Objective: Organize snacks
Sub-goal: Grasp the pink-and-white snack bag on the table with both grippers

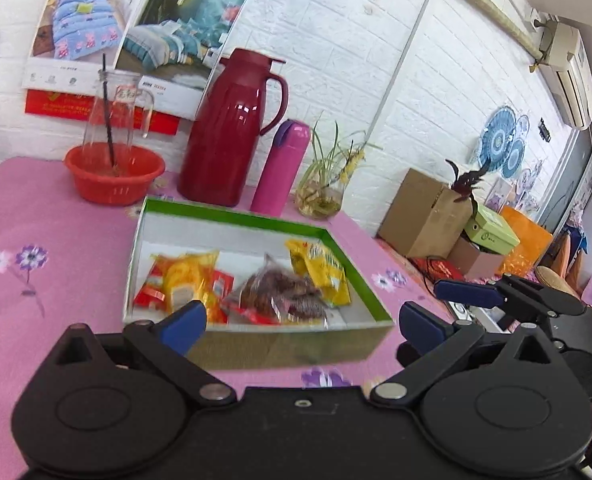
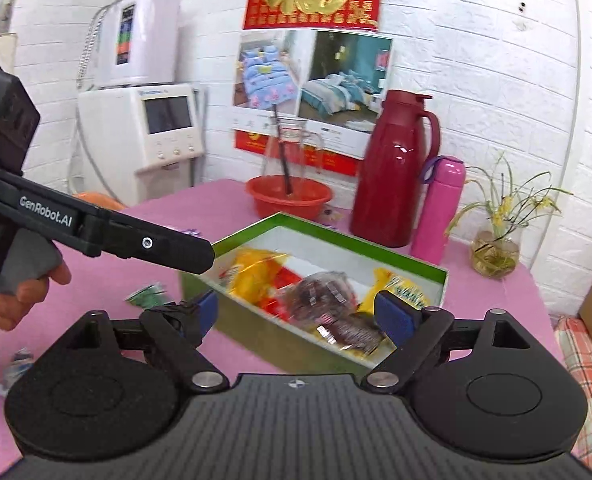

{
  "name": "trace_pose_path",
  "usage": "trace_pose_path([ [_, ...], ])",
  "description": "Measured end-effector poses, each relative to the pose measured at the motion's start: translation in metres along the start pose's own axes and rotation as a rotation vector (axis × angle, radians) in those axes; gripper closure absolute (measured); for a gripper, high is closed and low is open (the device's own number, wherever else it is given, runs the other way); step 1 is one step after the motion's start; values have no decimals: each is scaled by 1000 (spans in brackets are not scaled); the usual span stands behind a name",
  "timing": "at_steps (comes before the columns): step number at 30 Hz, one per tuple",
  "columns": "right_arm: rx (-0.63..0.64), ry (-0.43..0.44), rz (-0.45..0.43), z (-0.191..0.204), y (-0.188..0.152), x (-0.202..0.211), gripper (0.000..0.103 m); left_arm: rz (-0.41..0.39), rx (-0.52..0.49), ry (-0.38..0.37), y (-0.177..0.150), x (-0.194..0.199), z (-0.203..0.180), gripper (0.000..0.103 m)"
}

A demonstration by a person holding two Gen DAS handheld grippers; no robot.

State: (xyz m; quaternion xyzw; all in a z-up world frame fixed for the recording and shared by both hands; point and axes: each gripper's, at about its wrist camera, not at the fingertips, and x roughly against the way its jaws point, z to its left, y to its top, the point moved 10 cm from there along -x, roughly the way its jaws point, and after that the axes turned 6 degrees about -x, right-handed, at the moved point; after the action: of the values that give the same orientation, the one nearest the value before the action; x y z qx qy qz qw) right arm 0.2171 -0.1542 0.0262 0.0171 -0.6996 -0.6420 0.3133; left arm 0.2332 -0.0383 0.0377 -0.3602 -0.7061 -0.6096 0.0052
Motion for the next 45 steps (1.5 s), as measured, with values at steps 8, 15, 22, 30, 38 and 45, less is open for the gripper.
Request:
trace_pose_path([
  [8, 23, 138, 119, 47, -47, 27, 0, 65, -1, -30, -56, 43, -2, 0],
  [15, 58, 118, 150, 45, -79, 47, 0, 111, 25, -36, -88, 56, -2, 0],
  [22, -36, -36, 170, -9, -96, 47, 0, 125, -16, -122, -82, 28, -37, 0],
  [30, -84, -58, 221, -39, -112, 21, 0, 181, -54, -217, -72, -34, -90, 1],
  [38, -89, -33, 257, -47, -124, 10, 0, 281, -70, -239, -77, -104, -113, 34],
  [45, -132, -3, 305, -51, -133, -4, 0, 364, -99, -229, -94, -129, -109, 103],
])
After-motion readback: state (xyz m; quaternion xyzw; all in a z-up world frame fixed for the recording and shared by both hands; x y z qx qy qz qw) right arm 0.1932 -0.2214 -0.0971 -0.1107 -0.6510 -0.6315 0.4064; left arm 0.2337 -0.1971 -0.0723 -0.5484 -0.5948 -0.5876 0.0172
